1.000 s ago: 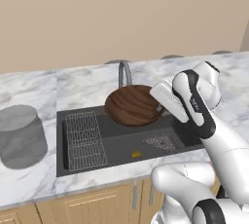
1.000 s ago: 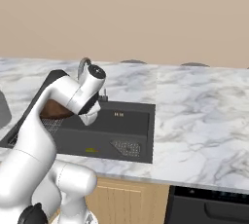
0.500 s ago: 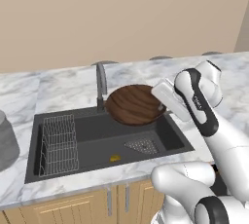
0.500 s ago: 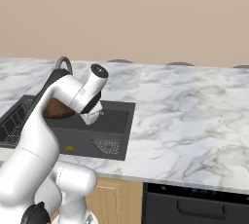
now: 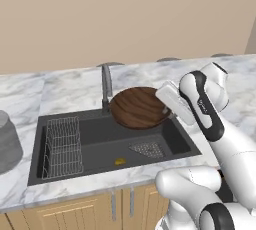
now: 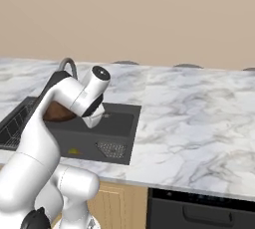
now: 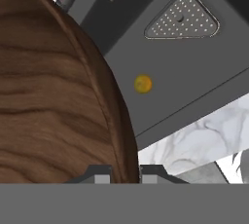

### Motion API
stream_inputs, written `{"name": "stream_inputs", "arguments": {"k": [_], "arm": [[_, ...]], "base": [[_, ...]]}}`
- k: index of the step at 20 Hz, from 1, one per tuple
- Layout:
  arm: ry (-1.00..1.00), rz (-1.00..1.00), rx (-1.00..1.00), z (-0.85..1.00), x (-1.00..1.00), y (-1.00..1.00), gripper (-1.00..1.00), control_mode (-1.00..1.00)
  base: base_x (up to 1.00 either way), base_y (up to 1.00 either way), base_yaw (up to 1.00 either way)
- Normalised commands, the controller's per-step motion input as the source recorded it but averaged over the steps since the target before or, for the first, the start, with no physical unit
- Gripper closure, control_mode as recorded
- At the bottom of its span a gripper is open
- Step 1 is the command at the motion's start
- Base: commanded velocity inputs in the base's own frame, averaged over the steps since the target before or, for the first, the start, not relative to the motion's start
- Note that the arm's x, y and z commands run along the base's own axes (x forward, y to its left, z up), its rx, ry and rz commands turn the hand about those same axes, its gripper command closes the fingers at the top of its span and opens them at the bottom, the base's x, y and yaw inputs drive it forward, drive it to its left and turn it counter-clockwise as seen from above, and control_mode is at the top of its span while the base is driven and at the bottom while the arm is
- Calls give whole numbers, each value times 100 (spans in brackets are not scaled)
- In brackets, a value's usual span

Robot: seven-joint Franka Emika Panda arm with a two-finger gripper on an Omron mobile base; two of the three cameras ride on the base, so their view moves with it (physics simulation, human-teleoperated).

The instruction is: Pick the jar and bowl and place them in the sink. Then turn on the water.

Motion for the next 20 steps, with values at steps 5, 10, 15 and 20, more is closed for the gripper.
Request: {"name": "stream_inputs", "arguments": {"k": [5, 10, 15, 20], "arm": [[0, 0, 0, 0, 0, 0, 100, 100], [0, 0, 0, 0, 0, 0, 100, 100], [0, 0, 0, 0, 0, 0, 100, 100], [0, 0, 0, 0, 0, 0, 100, 100]], "base": [[-37, 6, 21], [-36, 0, 15], [-39, 25, 3], [-12, 79, 0]]}}
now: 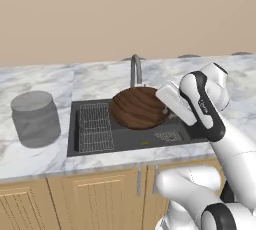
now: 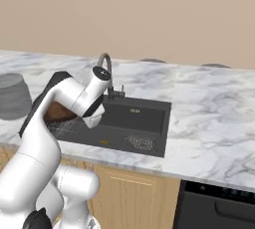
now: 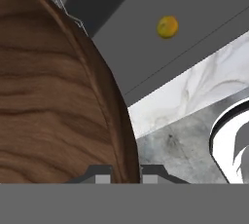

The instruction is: Pick the jar and bowl and place them in the sink. Then turn on the water.

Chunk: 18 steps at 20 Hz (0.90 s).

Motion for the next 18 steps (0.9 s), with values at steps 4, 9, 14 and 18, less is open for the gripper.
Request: {"name": "stream_inputs", "arguments": {"k": [4, 9, 14, 18], "arm": [[0, 0, 0, 0, 0, 0, 100, 100], [0, 0, 0, 0, 0, 0, 100, 100], [0, 0, 0, 0, 0, 0, 100, 100], [0, 0, 0, 0, 0, 0, 100, 100]], "base": [[-2, 57, 0], [27, -14, 0], [43, -6, -1], [38, 0, -5]]}}
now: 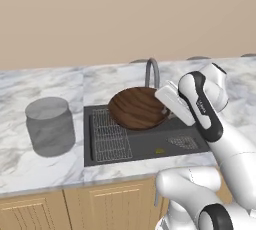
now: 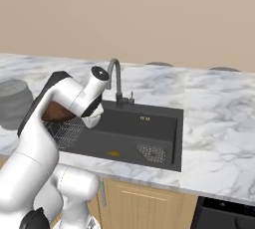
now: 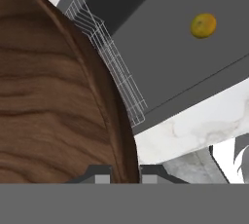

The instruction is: Pick the jar and bowl and place them in the sink. Then turn on the water.

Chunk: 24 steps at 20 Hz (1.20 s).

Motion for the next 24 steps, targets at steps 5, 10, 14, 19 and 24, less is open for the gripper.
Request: {"name": "stream_inputs", "arguments": {"k": [5, 10, 14, 19, 24], "arm": [[0, 0, 0, 0, 0, 0, 100, 100], [0, 0, 0, 0, 0, 0, 100, 100], [0, 0, 0, 0, 0, 0, 100, 100], [0, 0, 0, 0, 0, 0, 100, 100], [0, 0, 2, 0, 0, -6, 100, -100]], "base": [[29, 0, -4], [32, 0, -8], [29, 5, -11], [5, 0, -1], [0, 0, 0]]}}
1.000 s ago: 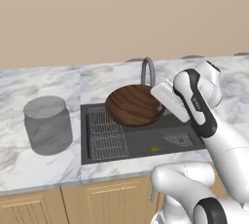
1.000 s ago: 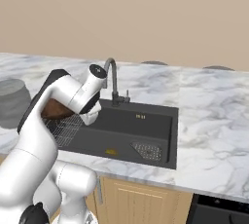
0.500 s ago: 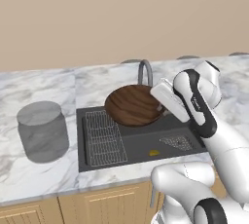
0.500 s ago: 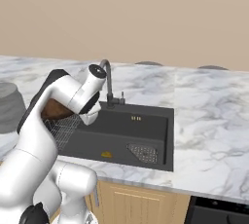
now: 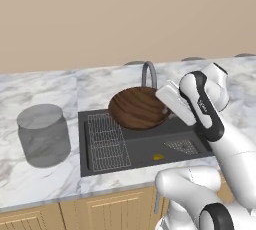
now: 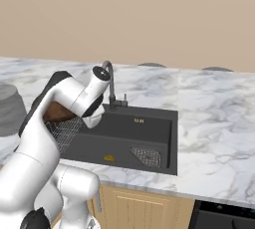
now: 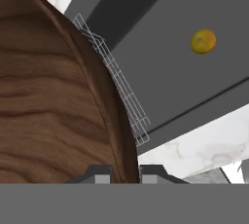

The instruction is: Pick the jar and bowl and place them in the sink. Then turn on the water.

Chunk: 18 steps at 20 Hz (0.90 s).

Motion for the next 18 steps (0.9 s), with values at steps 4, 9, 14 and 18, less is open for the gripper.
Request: {"name": "stream_inputs", "arguments": {"k": [4, 9, 14, 18], "arm": [[0, 0, 4, 0, 0, -48, 100, -100], [0, 0, 2, -3, 0, -65, 100, -100], [0, 1, 1, -2, 0, -65, 100, -100], [0, 0, 0, -5, 0, -53, 100, -100]], "base": [[0, 0, 0], [0, 0, 0], [0, 0, 0], [0, 0, 0]]}}
